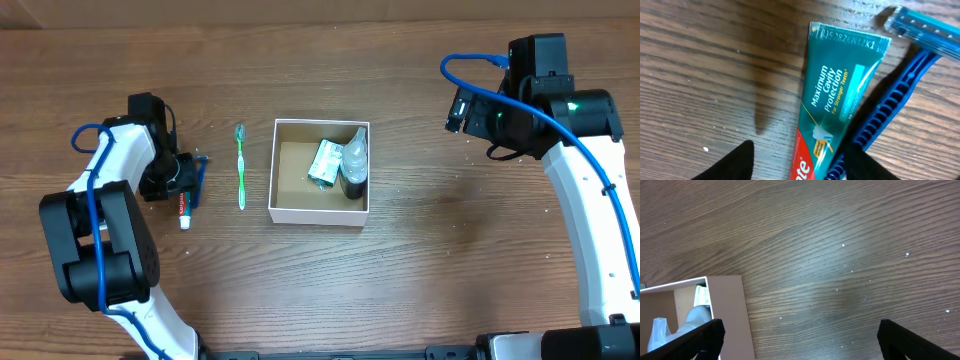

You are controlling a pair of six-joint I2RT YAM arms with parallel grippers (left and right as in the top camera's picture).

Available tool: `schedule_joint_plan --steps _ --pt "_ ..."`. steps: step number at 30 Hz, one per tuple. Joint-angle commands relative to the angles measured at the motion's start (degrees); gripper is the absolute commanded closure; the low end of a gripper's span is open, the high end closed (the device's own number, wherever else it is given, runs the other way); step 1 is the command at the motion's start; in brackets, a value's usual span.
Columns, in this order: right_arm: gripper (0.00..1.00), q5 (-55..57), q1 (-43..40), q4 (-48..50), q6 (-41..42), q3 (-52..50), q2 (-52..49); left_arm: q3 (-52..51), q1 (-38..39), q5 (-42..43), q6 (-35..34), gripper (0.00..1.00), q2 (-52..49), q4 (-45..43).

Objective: Pack container
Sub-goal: 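Raise the right arm aside and reach left gripper to toothpaste, then grasp the Colgate toothpaste tube with the left gripper and lift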

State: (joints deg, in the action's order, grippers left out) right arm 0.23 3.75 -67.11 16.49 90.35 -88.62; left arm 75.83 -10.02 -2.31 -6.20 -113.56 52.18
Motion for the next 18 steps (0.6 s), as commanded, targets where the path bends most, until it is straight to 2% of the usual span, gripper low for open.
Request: schedule_joint_plan --steps 1,6,7,8,10,11,12,13,15,18 --pt "0.00 0.1 -0.1 0.2 0.3 0.3 0.1 0.4 -0.5 0.2 -0.4 0.46 -1.9 -0.3" --pt "0.00 0.1 -0.1 0.2 0.3 0.3 0.1 0.4 -0.6 0.0 -0.2 0.57 -2.6 -0.8" --pt "0.00 0.1 -0.1 0.2 0.3 0.3 0.1 0.3 -0.6 0.0 -0.1 0.56 -2.7 -0.6" --pt "0.00 0.1 -0.1 0.2 0.3 0.3 0.1 0.3 -0.6 0.0 0.2 0.50 -2.9 -0.4" --pt "0.00 0.1 -0.1 0.2 0.3 0.3 0.1 0.3 -0.6 -0.5 1.6 0.49 -3.0 0.1" --pt "0.00 0.1 -0.1 0.2 0.3 0.3 0.1 0.3 -0.6 -0.9 1.5 0.54 -3.0 0.3" --pt "0.00 0.1 -0.1 0.2 0.3 0.3 0.1 0.3 -0.6 -0.7 1.5 0.62 -3.0 0.5" --pt "0.00 0.1 -0.1 0.2 0.3 0.3 0.1 0.3 -0.6 0.8 1.5 0.74 -2.9 0.7" --pt "0.00 0.1 -0.1 0.2 0.3 0.3 0.1 1.1 -0.6 2.5 1.5 0.87 -2.9 2.0" --pt "0.00 0.1 -0.1 0.2 0.3 0.3 0.1 5.9 -0.3 4.9 1.5 0.94 -1.9 7.2"
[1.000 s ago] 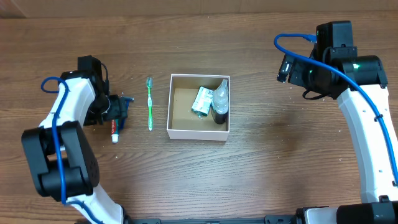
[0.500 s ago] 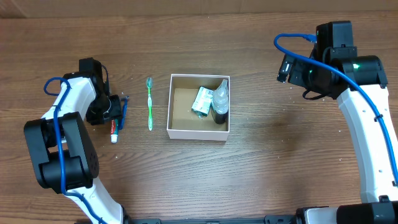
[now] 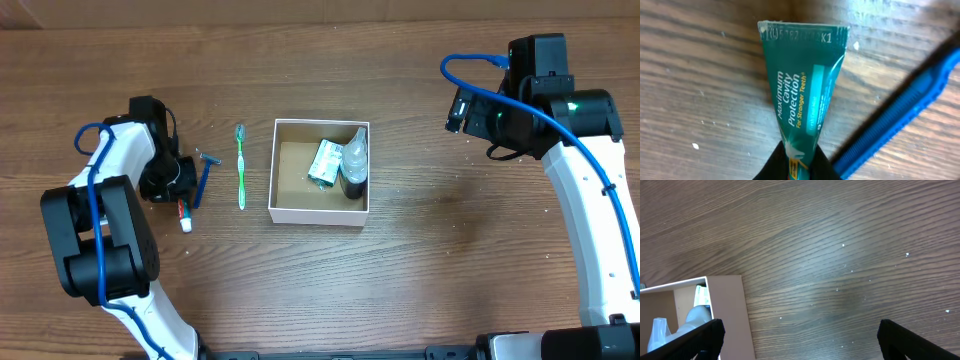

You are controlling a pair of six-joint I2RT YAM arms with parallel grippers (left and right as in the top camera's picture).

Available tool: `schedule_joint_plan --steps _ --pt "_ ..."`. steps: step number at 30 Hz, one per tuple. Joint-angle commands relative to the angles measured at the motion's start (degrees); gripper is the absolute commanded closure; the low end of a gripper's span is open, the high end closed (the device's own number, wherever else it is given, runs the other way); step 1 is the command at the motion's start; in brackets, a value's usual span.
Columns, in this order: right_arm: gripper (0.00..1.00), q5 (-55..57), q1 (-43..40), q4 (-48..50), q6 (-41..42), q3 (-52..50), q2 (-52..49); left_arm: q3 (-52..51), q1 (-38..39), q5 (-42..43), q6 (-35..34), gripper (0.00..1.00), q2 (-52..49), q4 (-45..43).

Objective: Pack container
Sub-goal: 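Grasp the Colgate toothpaste tube with the left gripper and lift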

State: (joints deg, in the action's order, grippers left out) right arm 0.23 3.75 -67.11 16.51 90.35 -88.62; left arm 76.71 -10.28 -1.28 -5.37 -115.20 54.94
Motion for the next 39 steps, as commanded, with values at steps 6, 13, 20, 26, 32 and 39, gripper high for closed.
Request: schedule_joint_plan --steps 6,13,20,26,32,39 --pt "0.00 0.1 -0.1 0.2 0.2 0.3 0.1 19.6 5.4 13.5 0.7 0.85 8.0 12.5" --pt "0.00 0.1 -0.1 0.2 0.3 0.3 0.1 22.8 26.4 12.8 -2.3 0.82 12.8 5.1" --pt "0.00 0.1 -0.1 0.2 0.2 0.3 0.1 22.8 34.3 8.7 -8.7 0.85 6.8 3.5" --pt "0.00 0.1 -0.1 0.2 0.2 0.3 0.1 22.8 29.8 0.9 -7.8 0.42 11.0 3.5" --pt "0.00 0.1 -0.1 0.2 0.3 0.3 0.1 22.8 18.6 8.9 2.3 0.21 8.0 -1.5" --pt "0.00 0.1 -0.1 0.2 0.3 0.3 0.1 22.8 15.6 16.1 23.2 0.14 -3.4 -9.3"
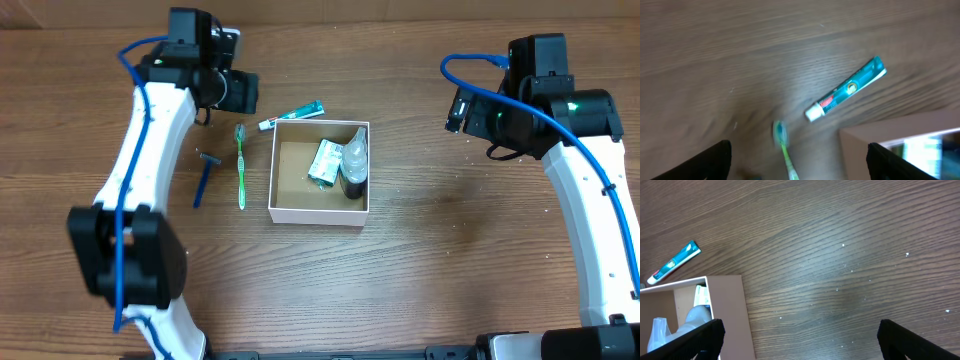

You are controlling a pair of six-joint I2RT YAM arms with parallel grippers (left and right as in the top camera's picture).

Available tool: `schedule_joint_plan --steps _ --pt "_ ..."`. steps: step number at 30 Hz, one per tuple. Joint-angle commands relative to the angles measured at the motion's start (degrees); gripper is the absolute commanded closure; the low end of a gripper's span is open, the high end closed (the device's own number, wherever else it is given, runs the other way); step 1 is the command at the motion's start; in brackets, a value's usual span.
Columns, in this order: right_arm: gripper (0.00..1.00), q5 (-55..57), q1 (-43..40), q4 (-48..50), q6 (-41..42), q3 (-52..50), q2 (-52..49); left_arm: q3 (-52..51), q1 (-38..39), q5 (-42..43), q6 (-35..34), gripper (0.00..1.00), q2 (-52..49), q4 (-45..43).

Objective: Pack container
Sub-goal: 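Grasp the Colgate toothpaste tube with the left gripper and lift, then lower the toothpaste tube into the box and release it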

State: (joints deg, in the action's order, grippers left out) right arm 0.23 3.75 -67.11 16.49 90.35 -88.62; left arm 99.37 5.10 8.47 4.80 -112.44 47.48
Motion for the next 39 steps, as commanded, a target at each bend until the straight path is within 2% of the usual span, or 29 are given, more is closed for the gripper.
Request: schedule_joint_plan --steps 1,4,6,11,17,23,33,35,39 --pt "0.00 0.1 -0.1 0.2 0.3 0.3 0.1 0.1 0.3 7.6 15.4 0.14 -7.3 -2.8" --pt "0.00 0.1 -0.1 0.2 0.3 0.3 0.1 0.1 1.3 8.5 24.9 0.17 -10.8 -4.8" --pt "0.00 0.1 -0.1 0.2 0.3 0.3 0.1 0.1 1.6 8.5 27.1 0.19 -11.6 -5.3" --pt "0.00 0.1 -0.1 0.2 0.3 0.3 0.1 0.1 1.7 8.5 28.5 0.19 -14.6 -8.9" --pt "0.00 0.1 -0.1 0.2 0.3 0.3 0.1 0.1 2.3 8.9 29.6 0.17 -18.3 -9.2" --pt "0.00 0.1 -0.1 0.2 0.3 0.3 0.1 0.1 4.2 9.0 29.6 0.23 -20.2 -11.9" --pt "0.00 0.1 -0.1 0.2 0.3 0.3 0.1 0.1 5.8 7.0 27.9 0.28 -22.5 -9.5" --pt "0.00 0.1 -0.1 0.2 0.3 0.3 0.1 0.2 5.4 6.1 25.7 0.26 -22.4 -10.4" --pt "0.00 0.1 -0.1 0.2 0.3 0.3 0.1 3.3 4.1 6.8 17.9 0.16 -22.4 -11.5"
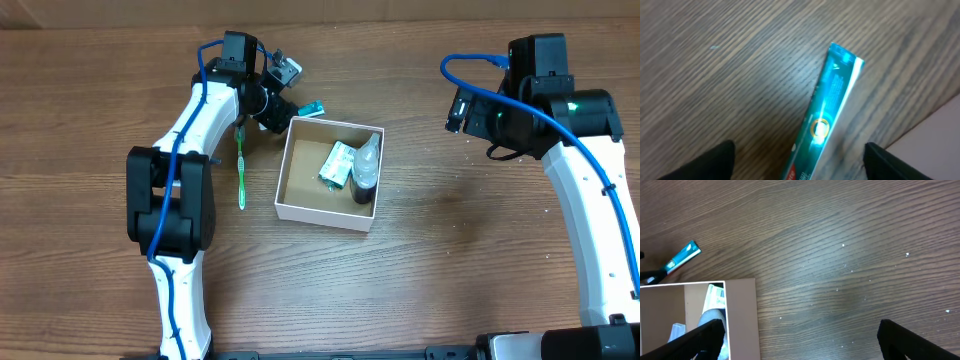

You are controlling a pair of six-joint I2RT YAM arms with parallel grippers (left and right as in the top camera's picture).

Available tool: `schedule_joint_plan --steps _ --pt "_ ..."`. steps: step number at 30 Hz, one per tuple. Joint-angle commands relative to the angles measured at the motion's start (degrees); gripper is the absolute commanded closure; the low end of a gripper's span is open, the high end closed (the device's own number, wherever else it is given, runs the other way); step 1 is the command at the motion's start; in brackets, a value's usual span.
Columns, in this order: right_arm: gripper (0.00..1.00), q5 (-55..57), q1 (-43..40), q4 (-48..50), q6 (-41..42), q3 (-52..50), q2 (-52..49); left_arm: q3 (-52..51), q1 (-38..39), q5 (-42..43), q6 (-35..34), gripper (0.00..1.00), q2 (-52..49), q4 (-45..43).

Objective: Pack container
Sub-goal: 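Lower the toothpaste tube into the box and release it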

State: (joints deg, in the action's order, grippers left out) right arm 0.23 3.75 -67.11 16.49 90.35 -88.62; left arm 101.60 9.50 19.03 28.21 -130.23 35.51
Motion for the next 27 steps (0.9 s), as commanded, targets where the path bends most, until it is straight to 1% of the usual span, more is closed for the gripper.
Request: schedule_joint_plan --steps 1,3,6,7,9,11,12,15,16,17,20,21,23,25,27 --pt "0.00 0.1 -0.1 0.2 0.3 0.3 0.1 2.5 -0.7 -3.4 -7.0 0.14 -4.7 0.9" --pt "0.00 0.1 -0.1 0.1 0.3 0.3 0.1 4.4 -1.2 -2.2 -7.7 0.13 -4.7 1.9" --pt "0.00 0.1 -0.1 0.1 0.3 0.3 0.1 4.6 -1.2 -2.0 -7.4 0.12 -4.7 2.7" --pt "0.00 0.1 -0.1 0.2 0.3 0.3 0.1 4.6 -1.2 -2.0 -6.9 0.11 -4.7 3.2" --pt "0.00 0.1 -0.1 0.1 0.3 0.3 0.1 4.6 -0.9 -2.0 -3.5 0.12 -4.7 5.2" --pt "0.00 0.1 -0.1 0.2 0.3 0.3 0.1 4.6 -0.5 -2.1 -0.9 0.20 -4.7 6.8" --pt "0.00 0.1 -0.1 0.2 0.3 0.3 0.1 4.6 -0.4 -2.1 -0.7 0.28 -4.7 7.2" --pt "0.00 0.1 -0.1 0.2 0.3 0.3 0.1 4.5 -0.5 -2.1 -0.7 0.44 -4.7 8.9" --pt "0.00 0.1 -0.1 0.2 0.3 0.3 0.1 4.5 -0.5 -2.1 0.5 0.50 -4.7 9.9" --pt "0.00 0.1 -0.1 0.2 0.3 0.3 0.1 4.5 -0.5 -2.2 1.4 0.54 -4.7 10.6" --pt "0.00 0.1 -0.1 0.2 0.3 0.3 0.1 4.5 -0.5 -2.9 1.4 0.64 -4.7 12.6" --pt "0.00 0.1 -0.1 0.2 0.3 0.3 0.1 4.5 -0.5 -2.9 0.3 0.70 -4.7 13.4" --pt "0.00 0.1 -0.1 0.2 0.3 0.3 0.1 4.5 -0.6 -2.9 -1.9 0.78 -4.7 14.1" --pt "0.00 0.1 -0.1 0.2 0.3 0.3 0.1 4.5 -0.7 -2.9 -4.9 0.86 -4.7 14.7" --pt "0.00 0.1 -0.1 0.2 0.3 0.3 0.1 4.5 -0.6 -2.9 -7.7 0.90 -4.7 14.8"
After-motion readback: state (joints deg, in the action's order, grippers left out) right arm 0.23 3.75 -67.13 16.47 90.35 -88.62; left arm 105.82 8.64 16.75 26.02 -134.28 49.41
